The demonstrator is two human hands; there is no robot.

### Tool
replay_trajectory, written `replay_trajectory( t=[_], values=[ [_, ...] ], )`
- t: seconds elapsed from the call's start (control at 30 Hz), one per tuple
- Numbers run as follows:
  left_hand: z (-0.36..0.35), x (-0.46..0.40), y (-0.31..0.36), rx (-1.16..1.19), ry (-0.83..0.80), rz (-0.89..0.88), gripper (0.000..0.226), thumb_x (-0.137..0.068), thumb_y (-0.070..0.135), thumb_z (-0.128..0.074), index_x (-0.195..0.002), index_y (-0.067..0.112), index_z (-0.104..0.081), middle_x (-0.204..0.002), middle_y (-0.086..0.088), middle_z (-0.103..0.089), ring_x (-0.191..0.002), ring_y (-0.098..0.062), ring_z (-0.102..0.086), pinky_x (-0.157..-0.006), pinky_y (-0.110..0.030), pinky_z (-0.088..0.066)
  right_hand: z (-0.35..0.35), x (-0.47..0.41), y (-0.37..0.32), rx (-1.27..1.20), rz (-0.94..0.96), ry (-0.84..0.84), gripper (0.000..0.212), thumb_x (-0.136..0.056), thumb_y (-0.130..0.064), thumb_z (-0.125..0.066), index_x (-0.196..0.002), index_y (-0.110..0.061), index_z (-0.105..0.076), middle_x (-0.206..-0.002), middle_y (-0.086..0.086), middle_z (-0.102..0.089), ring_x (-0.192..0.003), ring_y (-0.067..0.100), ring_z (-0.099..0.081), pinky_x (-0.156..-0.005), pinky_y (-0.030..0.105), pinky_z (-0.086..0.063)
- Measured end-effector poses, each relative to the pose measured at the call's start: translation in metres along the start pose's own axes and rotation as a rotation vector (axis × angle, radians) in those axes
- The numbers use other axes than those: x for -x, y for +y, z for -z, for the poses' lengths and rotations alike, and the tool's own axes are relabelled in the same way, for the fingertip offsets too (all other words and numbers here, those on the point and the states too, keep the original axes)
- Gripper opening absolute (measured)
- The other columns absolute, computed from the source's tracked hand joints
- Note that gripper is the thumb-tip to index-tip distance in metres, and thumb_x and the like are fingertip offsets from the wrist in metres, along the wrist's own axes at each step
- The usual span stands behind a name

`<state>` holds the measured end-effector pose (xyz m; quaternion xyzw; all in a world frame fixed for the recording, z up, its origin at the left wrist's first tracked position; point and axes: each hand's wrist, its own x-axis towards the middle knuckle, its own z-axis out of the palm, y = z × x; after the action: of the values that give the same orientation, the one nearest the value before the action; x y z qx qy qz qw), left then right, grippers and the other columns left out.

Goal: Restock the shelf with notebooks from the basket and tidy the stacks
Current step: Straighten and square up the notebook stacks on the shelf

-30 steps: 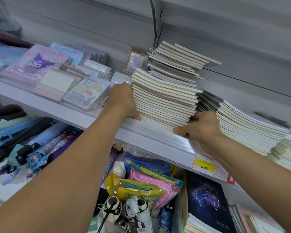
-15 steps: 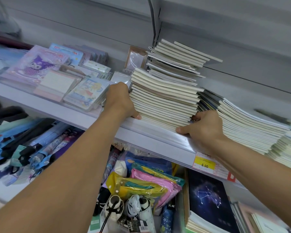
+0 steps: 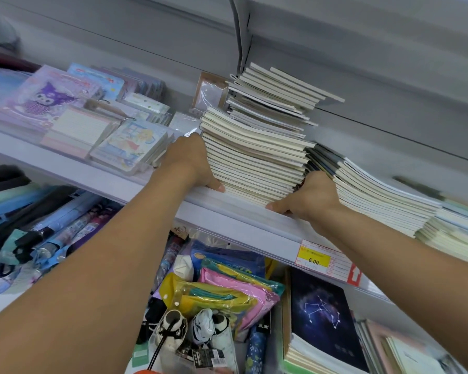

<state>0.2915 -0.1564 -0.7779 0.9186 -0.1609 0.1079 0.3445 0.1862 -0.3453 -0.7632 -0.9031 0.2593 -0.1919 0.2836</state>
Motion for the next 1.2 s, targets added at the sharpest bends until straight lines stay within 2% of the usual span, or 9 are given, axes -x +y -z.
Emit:
replay_trajectory(
  t=[0.1, 0.23, 0.33, 0.5, 0.6, 0.7, 0.87, 1.07, 1.2],
  values=[
    [0.002, 0.002, 0.000, 0.010, 0.014, 0.004, 0.095, -0.041, 0.044, -0.096, -0.116, 0.008, -0.052, -0.117, -0.010, -0.061, -0.111, -0.030, -0.056, -0.091, -0.040, -0.051, -0.005, 0.001, 0.000, -0.043, -0.023, 0.045, 0.071, -0.033, -0.034, -0.103, -0.085, -0.005, -0.065, -0.085, 0.011, -0.072, -0.082, 0.031, -0.072, -0.074, 0.046, -0.062],
    [0.002, 0.003, -0.002, 0.049, 0.040, -0.007, 0.094, -0.035, 0.045, -0.097, -0.112, 0.010, -0.055, -0.112, -0.007, -0.063, -0.107, -0.028, -0.058, -0.089, -0.040, -0.053, -0.004, 0.009, -0.002, -0.055, -0.012, 0.088, 0.064, -0.043, -0.024, -0.102, -0.072, -0.008, -0.047, -0.091, 0.011, -0.070, -0.087, 0.029, -0.069, -0.079, 0.046, -0.060],
    [0.001, 0.003, -0.005, 0.069, 0.052, -0.010, 0.083, -0.038, 0.044, -0.097, -0.104, 0.009, -0.059, -0.104, -0.006, -0.067, -0.099, -0.025, -0.062, -0.083, -0.036, -0.055, -0.005, 0.007, 0.003, -0.051, 0.018, 0.094, 0.052, -0.047, -0.020, -0.101, -0.074, -0.007, -0.060, -0.087, 0.008, -0.070, -0.085, 0.027, -0.068, -0.079, 0.045, -0.061],
    [0.010, 0.000, -0.008, 0.044, -0.064, -0.016, 0.072, -0.047, 0.049, -0.093, -0.096, 0.009, -0.058, -0.098, 0.001, -0.063, -0.093, -0.020, -0.058, -0.084, -0.032, -0.052, 0.010, 0.006, 0.016, -0.256, -0.023, -0.156, 0.062, -0.058, -0.010, -0.095, -0.105, 0.015, -0.065, -0.103, 0.027, -0.072, -0.088, 0.033, -0.074, -0.075, 0.038, -0.063],
    [0.016, -0.006, -0.016, 0.105, -0.091, 0.003, 0.070, -0.043, 0.055, -0.091, -0.092, 0.012, -0.066, -0.093, 0.000, -0.069, -0.089, -0.020, -0.063, -0.080, -0.033, -0.054, 0.017, 0.006, 0.020, -0.366, -0.047, -0.230, 0.034, -0.074, 0.002, -0.082, -0.100, 0.016, -0.066, -0.111, 0.029, -0.069, -0.094, 0.031, -0.072, -0.068, 0.024, -0.062],
    [0.013, -0.006, -0.015, 0.105, -0.048, -0.002, 0.062, -0.052, 0.047, -0.091, -0.096, 0.010, -0.068, -0.093, -0.003, -0.070, -0.089, -0.022, -0.064, -0.078, -0.034, -0.054, 0.013, 0.007, 0.022, -0.443, -0.045, -0.191, 0.013, -0.077, 0.008, -0.078, -0.084, 0.006, -0.067, -0.101, 0.024, -0.070, -0.095, 0.032, -0.070, -0.070, 0.027, -0.061],
    [0.010, -0.003, -0.015, 0.097, -0.009, -0.042, 0.054, -0.057, 0.044, -0.090, -0.090, 0.009, -0.066, -0.088, -0.004, -0.066, -0.086, -0.023, -0.062, -0.067, -0.029, -0.045, 0.003, 0.000, 0.029, -0.360, 0.057, -0.121, 0.017, -0.073, -0.003, -0.085, -0.080, -0.005, -0.069, -0.099, 0.027, -0.073, -0.098, 0.041, -0.071, -0.091, 0.050, -0.057],
    [0.011, -0.001, -0.013, 0.094, 0.021, -0.054, 0.046, -0.058, 0.040, -0.091, -0.066, 0.017, -0.052, -0.068, 0.004, -0.054, -0.076, -0.020, -0.056, -0.057, -0.027, -0.037, -0.003, -0.005, 0.035, -0.316, 0.136, -0.088, 0.015, -0.076, -0.009, -0.085, -0.072, -0.007, -0.070, -0.089, 0.023, -0.074, -0.090, 0.039, -0.072, -0.087, 0.054, -0.058],
    [0.009, -0.002, -0.014, 0.091, 0.038, -0.041, 0.047, -0.054, 0.043, -0.091, -0.069, 0.013, -0.058, -0.080, -0.004, -0.064, -0.080, -0.023, -0.060, -0.065, -0.029, -0.045, -0.002, 0.000, 0.032, -0.246, 0.183, -0.060, 0.044, -0.066, -0.031, -0.092, -0.088, 0.000, -0.070, -0.089, 0.021, -0.074, -0.088, 0.040, -0.070, -0.084, 0.055, -0.057]
  ],
)
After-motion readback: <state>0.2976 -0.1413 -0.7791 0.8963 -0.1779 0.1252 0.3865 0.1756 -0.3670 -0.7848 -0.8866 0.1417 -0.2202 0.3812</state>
